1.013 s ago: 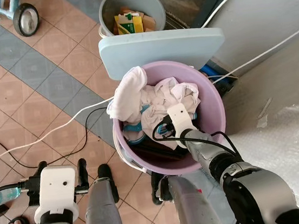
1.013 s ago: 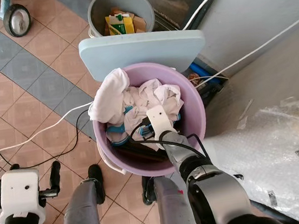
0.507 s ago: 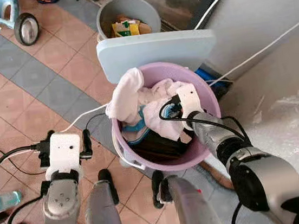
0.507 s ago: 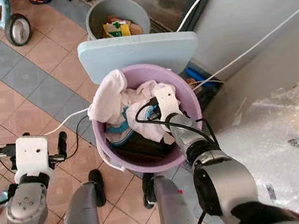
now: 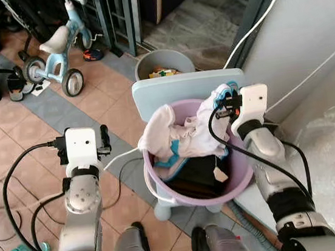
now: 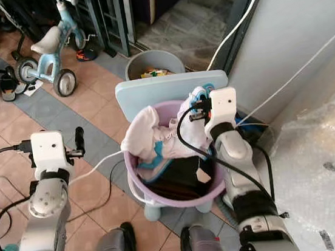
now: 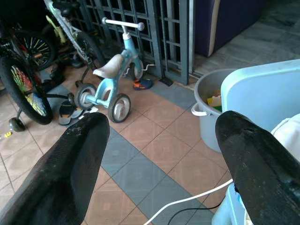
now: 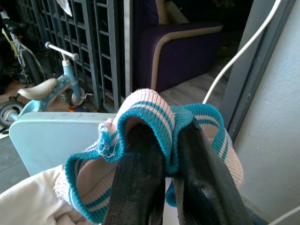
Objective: Clothes washing
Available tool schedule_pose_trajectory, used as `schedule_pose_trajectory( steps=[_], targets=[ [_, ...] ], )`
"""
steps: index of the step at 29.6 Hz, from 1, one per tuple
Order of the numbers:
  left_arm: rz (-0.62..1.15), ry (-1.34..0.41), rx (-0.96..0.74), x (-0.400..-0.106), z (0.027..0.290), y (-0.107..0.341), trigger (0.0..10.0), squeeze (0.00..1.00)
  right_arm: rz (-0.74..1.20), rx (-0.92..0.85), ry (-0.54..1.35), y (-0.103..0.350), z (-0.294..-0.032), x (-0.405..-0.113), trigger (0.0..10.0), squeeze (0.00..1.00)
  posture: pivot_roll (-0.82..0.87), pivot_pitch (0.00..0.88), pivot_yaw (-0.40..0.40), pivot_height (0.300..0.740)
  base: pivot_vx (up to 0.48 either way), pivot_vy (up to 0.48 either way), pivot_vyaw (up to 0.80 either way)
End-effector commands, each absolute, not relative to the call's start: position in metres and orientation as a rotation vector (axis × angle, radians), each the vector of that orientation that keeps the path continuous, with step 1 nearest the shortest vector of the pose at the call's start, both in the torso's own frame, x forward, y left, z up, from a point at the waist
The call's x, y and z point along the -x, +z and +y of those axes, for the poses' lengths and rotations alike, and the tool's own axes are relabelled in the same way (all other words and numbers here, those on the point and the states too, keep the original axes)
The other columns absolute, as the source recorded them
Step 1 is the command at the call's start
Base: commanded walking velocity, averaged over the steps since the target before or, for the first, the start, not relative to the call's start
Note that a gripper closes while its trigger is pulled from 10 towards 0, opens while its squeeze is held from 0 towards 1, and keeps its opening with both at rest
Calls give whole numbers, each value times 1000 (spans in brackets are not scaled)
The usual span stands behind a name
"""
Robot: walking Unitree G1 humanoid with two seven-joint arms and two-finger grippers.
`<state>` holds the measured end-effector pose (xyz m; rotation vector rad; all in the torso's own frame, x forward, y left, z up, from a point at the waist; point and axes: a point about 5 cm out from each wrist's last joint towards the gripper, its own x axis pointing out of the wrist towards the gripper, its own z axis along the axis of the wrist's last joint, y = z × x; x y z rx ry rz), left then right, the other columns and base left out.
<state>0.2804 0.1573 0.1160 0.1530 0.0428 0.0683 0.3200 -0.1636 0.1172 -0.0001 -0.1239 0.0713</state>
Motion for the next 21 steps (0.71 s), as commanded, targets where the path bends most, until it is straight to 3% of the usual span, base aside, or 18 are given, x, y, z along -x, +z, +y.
schedule_pose_trajectory(
  steps=[1,3,6,12,21],
  targets=[
    [48,26,-134,-283,149,113,10000,0,-170,0,59,129,-162,-317,3216,0,-13,0,-8,740,0,0,0],
    [29,-4,-151,-292,140,116,10000,0,-198,54,106,137,-158,-316,10000,0,-32,0,25,740,0,0,0],
    [9,-26,-165,-295,135,120,10000,0,-225,108,144,150,-159,-319,10000,0,-46,0,44,740,0,0,0],
    [-11,-32,-204,-295,138,116,10000,0,-279,234,131,175,-176,-318,10000,0,-59,0,52,740,0,0,-720],
    [-33,21,-190,-299,142,116,10000,0,-260,142,-97,167,-166,-300,10000,0,-19,0,4,740,0,0,-717]
  ],
)
